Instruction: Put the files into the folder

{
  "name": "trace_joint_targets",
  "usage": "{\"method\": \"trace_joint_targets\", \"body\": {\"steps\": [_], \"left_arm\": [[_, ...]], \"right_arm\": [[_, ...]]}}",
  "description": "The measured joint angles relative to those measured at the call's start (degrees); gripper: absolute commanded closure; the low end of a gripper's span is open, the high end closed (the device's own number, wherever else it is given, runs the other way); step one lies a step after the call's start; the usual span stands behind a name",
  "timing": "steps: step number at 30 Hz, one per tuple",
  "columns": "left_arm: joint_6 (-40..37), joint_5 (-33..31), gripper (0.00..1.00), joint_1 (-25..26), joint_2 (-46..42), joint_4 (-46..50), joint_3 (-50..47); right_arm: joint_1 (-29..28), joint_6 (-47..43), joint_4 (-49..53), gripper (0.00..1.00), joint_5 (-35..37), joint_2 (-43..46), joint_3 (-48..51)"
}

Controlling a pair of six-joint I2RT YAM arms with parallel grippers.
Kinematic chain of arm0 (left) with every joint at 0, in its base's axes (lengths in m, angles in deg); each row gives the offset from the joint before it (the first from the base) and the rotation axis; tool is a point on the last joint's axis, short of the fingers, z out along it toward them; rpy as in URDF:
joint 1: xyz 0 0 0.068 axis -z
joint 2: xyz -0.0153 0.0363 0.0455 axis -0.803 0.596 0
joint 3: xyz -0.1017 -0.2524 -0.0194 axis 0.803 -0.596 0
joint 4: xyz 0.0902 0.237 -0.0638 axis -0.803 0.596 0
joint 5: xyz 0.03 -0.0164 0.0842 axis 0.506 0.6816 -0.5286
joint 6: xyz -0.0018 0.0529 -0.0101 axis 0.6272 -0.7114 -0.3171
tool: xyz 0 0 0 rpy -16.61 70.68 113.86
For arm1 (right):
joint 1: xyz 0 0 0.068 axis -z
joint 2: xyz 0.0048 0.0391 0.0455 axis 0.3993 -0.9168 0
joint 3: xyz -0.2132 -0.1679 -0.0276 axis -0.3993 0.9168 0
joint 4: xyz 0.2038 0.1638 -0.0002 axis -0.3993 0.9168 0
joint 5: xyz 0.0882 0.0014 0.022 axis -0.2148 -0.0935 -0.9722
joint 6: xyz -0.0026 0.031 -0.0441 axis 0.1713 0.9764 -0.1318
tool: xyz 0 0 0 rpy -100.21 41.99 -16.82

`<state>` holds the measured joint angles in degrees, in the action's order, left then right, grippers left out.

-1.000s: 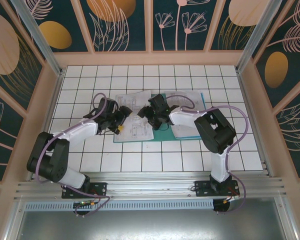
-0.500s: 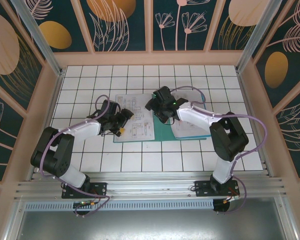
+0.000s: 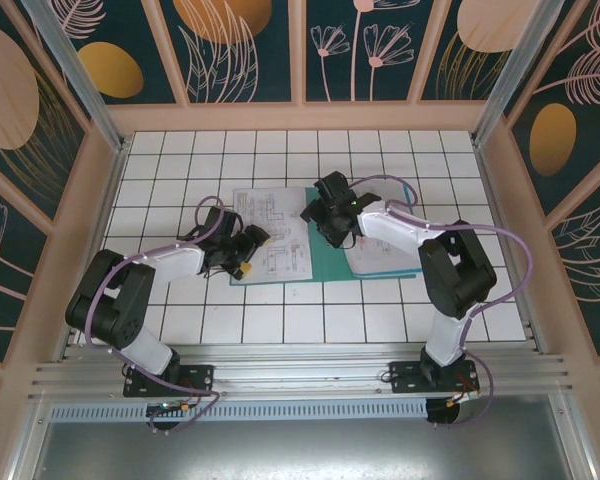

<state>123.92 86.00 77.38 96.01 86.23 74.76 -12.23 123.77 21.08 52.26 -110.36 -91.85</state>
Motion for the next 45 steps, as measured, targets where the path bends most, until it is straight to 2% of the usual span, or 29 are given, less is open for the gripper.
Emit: {"method": "trace_joint_targets", "body": {"steps": [25,45], "left_arm": [[0.0,2.6,0.13,0.8,-0.7,-3.0,-2.0],[0.0,2.4,0.14,1.3,-1.5,-2.1,-2.7]], "right_arm": [[1.7,-0.1,0.1,0.24,-1.0,-5.9,-1.1],[1.3,-2.8,5.0,0.25,1.9,-9.5,-5.1]]}}
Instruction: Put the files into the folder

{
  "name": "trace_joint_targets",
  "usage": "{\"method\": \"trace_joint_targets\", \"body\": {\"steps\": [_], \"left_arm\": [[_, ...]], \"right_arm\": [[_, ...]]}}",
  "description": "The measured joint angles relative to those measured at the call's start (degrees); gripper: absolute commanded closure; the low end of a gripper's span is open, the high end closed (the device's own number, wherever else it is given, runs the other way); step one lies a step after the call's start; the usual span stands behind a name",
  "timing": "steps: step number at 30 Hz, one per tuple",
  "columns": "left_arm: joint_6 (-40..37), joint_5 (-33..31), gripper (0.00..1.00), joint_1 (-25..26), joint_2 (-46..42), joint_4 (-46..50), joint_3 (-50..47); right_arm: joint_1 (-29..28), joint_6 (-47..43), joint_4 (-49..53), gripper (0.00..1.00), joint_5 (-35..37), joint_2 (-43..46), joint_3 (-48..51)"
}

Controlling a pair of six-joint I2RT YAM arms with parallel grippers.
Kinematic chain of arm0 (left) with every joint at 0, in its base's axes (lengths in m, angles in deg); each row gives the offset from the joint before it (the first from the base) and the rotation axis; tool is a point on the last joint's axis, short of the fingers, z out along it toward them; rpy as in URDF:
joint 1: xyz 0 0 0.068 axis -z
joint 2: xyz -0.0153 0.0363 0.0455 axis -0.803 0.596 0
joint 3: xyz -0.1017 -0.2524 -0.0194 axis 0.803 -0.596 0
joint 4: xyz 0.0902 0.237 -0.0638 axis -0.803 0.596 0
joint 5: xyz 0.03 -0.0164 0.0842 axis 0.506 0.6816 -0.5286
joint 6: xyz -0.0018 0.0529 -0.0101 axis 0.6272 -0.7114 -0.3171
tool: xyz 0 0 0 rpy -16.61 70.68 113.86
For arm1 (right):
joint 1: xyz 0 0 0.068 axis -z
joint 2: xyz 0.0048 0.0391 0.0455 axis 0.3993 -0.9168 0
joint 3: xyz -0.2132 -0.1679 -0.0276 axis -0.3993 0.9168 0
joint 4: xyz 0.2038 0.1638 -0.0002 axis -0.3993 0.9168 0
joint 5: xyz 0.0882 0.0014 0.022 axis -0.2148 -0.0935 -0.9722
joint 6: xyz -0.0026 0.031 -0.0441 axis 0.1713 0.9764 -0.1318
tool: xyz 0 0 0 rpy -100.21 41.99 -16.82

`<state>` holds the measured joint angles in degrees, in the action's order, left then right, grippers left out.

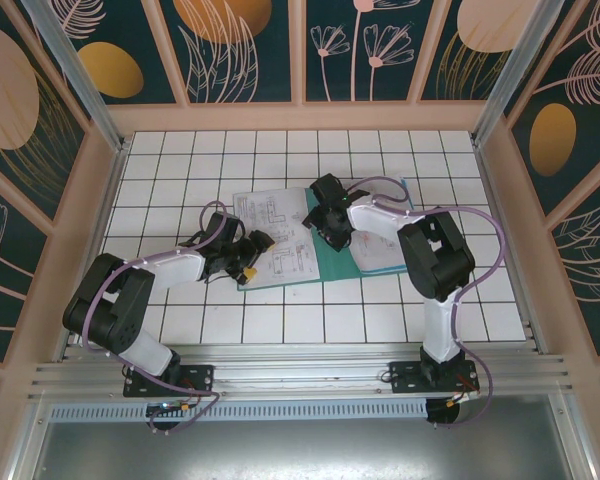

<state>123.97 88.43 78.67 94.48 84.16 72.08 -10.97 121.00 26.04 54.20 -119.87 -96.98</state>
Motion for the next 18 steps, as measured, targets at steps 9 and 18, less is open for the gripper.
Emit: {"method": "trace_joint_targets", "body": {"steps": [9,18], "left_arm": [[0.0,-0.2,0.14,0.0,-0.2,0.2,0.0],[0.0,-0.3,0.13,0.0,-0.4,0.7,-0.1]], "right_arm": [[0.0,-0.2,0.6,0.25,0.2,-0.2,-0.5],[-0.9,-1.0,1.2,0.23,2.2,2.9,-1.3]]}}
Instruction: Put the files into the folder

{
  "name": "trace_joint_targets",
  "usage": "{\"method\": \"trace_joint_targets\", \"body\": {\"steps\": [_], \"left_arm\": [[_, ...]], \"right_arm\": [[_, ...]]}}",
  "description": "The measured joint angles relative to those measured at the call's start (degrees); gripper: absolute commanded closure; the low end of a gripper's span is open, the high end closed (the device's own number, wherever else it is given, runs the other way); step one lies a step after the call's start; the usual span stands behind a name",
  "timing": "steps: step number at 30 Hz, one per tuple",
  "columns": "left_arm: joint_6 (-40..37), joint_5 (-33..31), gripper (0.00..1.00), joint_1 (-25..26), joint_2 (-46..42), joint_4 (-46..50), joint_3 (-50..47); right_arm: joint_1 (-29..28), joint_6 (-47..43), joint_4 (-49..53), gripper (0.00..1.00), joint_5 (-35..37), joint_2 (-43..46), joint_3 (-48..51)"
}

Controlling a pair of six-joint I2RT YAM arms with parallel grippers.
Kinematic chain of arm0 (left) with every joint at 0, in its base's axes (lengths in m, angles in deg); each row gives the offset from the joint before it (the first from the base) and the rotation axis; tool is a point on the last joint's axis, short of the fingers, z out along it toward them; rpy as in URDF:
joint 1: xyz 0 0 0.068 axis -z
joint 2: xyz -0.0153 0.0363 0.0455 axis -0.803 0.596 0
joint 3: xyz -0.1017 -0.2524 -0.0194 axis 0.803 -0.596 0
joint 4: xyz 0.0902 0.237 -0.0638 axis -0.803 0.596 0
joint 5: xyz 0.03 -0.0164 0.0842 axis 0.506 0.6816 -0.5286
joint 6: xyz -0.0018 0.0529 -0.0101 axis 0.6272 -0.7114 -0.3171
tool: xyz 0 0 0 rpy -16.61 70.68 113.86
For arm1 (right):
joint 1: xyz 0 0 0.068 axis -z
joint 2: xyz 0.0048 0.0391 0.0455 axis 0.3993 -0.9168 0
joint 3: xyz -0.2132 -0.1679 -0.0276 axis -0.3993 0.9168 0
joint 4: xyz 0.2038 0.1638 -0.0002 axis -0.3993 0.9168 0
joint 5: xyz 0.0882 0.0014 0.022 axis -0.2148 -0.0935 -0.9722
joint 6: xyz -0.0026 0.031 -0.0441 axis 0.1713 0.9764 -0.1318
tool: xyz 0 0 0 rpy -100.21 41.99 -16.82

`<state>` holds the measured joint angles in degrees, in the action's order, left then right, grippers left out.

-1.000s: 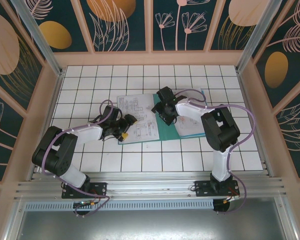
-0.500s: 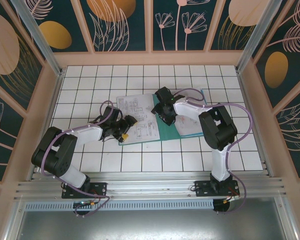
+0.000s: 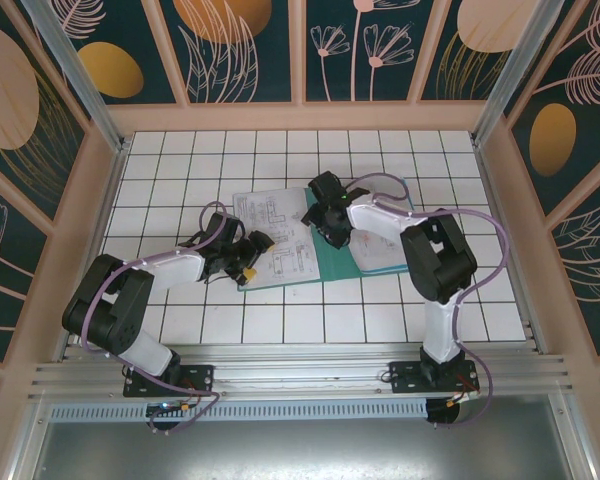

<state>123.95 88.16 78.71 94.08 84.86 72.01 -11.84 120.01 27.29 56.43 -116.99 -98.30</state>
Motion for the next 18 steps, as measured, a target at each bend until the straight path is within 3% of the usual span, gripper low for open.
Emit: {"method": "trace_joint_targets", "body": {"steps": [6,10,14,18], "left_arm": [[0.0,-0.2,0.13,0.0,-0.2,0.7,0.0],[0.0,-0.2,0.13,0.0,-0.2,0.7,0.0],[0.0,-0.2,0.13,0.0,-0.2,0.8,0.0],[-0.2,-0.2,0.13,0.0,-0.2,1.2,0.2]], "right_arm": [[-0.3,-4.6,0.4,0.19,6.5,7.8,-4.0],[0.5,-5.8,-1.4,0.20,6.8,15.1,1.1],[2.4,-5.4,-6.3,0.20,0.9,20.5,13.3],[2.8,-2.2,-12.9,0.20,-8.5,20.5,22.9]]}}
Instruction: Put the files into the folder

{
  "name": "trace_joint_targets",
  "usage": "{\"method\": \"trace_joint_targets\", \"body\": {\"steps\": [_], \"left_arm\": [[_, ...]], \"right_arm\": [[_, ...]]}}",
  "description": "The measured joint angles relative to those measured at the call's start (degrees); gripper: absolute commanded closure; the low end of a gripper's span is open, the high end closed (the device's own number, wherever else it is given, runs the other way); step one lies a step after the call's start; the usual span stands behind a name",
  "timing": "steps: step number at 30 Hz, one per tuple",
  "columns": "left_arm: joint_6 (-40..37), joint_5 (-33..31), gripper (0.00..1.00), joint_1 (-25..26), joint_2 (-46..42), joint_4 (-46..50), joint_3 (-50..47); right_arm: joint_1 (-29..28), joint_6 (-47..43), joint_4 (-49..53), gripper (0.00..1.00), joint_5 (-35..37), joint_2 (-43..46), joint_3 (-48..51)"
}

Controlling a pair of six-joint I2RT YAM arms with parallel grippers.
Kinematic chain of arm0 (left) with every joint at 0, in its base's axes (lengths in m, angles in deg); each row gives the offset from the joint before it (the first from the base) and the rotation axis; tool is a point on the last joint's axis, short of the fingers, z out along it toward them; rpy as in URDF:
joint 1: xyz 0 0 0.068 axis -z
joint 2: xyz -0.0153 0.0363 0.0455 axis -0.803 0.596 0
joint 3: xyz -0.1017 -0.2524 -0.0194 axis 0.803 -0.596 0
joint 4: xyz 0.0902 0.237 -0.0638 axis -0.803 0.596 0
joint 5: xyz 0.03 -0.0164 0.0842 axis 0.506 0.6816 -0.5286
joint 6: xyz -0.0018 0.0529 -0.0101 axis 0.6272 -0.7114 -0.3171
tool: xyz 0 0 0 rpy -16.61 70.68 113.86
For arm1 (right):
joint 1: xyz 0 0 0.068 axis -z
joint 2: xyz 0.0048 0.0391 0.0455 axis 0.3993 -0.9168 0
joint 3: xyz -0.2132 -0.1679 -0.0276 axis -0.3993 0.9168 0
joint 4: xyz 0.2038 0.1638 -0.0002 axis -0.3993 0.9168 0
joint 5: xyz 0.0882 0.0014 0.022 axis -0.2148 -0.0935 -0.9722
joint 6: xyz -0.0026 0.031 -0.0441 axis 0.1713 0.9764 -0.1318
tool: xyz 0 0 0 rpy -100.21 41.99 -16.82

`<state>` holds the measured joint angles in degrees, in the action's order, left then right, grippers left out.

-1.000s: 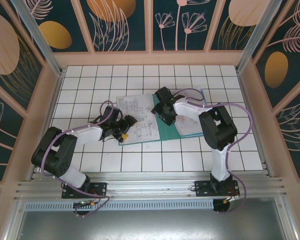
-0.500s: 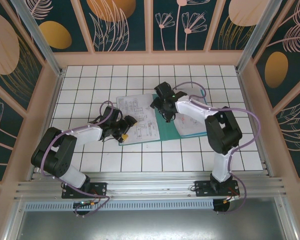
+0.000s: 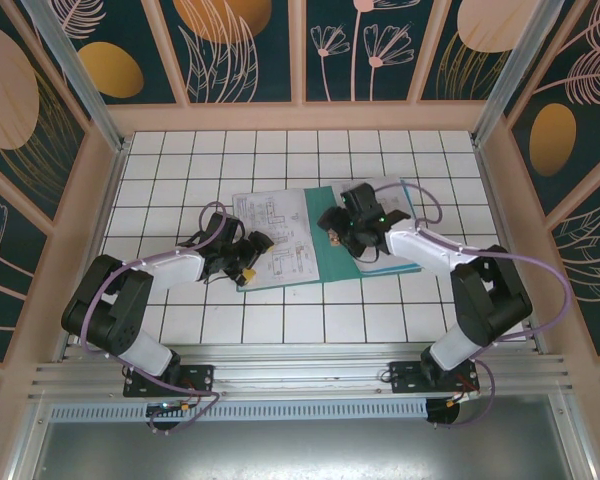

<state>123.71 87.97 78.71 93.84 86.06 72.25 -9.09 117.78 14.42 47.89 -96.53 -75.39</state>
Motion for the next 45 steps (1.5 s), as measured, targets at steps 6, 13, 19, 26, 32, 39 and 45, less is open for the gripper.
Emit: {"method": "trace_joint_targets", "body": {"steps": [6,13,19,26,32,39,45], "left_arm": [[-0.7,-0.2,0.13,0.0,0.0,0.9,0.3],[-1.1,-0.4,0.13,0.0,0.0,1.6,0.6],[-1.3,-0.5,0.13,0.0,0.0,1.9,0.8],[-1.3,-0.7,0.13,0.0,0.0,2.2,0.9],[-1.3,-0.7,0.13,0.0,0.2,2.7,1.3],[-1.3,-0.9,0.13,0.0,0.6,3.8,2.1],[-1.6,-0.9,0.13,0.0,1.2,5.1,3.1]], "right_arm": [[0.0,4.1,-9.0,0.21,-9.0,-3.9,1.2],[0.6,5.1,-13.0,0.24,-12.7,-10.1,-4.4],[2.0,4.9,-13.6,0.27,-14.0,-14.0,-10.4],[4.9,4.0,-13.7,0.29,-14.8,-18.1,-17.7],[6.7,1.7,-12.3,0.29,-16.3,-25.8,-26.4],[8.0,-1.0,-9.0,0.31,-17.7,-31.9,-34.6],[8.2,-3.9,-6.1,0.31,-17.8,-32.2,-39.2]]}}
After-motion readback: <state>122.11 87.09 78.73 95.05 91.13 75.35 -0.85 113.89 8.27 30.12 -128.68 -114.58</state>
